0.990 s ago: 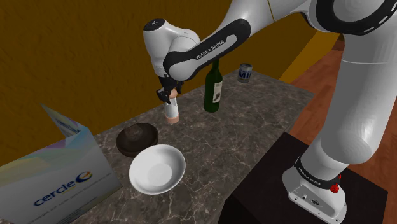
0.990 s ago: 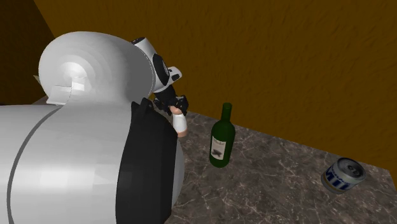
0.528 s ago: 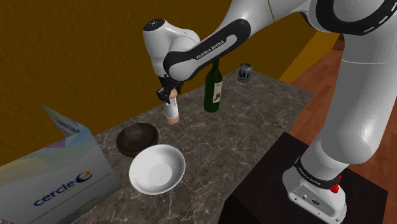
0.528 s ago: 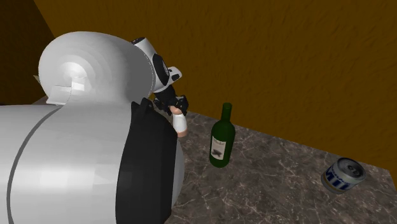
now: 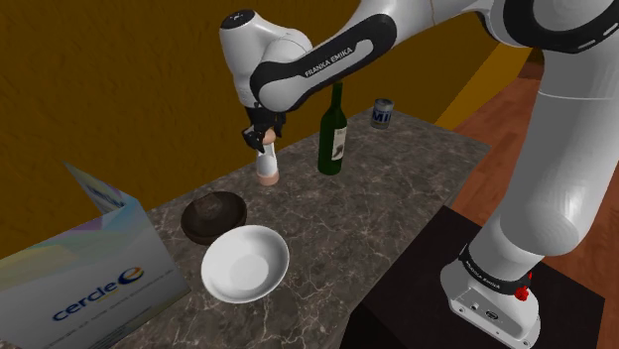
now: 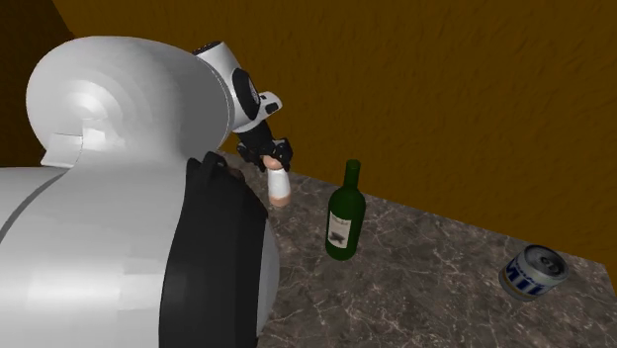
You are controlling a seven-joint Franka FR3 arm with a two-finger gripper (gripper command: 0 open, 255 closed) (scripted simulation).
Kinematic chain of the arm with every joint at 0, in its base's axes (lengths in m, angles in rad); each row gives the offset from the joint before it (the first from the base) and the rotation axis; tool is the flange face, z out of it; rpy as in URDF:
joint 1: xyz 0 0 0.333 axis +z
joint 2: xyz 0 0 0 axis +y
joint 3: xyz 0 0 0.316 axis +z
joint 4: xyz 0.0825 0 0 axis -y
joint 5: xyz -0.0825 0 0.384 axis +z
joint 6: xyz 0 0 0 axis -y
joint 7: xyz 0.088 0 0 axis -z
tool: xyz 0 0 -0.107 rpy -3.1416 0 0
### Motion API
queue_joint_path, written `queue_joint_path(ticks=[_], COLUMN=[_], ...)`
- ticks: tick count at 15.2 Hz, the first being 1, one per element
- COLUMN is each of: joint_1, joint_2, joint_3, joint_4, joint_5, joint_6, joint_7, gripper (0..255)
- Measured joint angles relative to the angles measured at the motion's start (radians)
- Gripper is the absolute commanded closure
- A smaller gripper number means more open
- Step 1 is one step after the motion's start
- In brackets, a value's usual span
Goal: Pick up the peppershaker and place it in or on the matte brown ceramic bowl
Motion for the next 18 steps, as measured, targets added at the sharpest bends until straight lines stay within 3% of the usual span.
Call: queue_joint_path(ticks=[15,18], joint_1=[-0.003,0.017], joint_2=[-0.063,-0.057], joint_3=[0.016,0.028], joint_4=[0.12,0.156], joint_5=[0.061,0.061], joint_6=[-0.162,-0.202], joint_7=[-0.077,-0.061], gripper=[255,255])
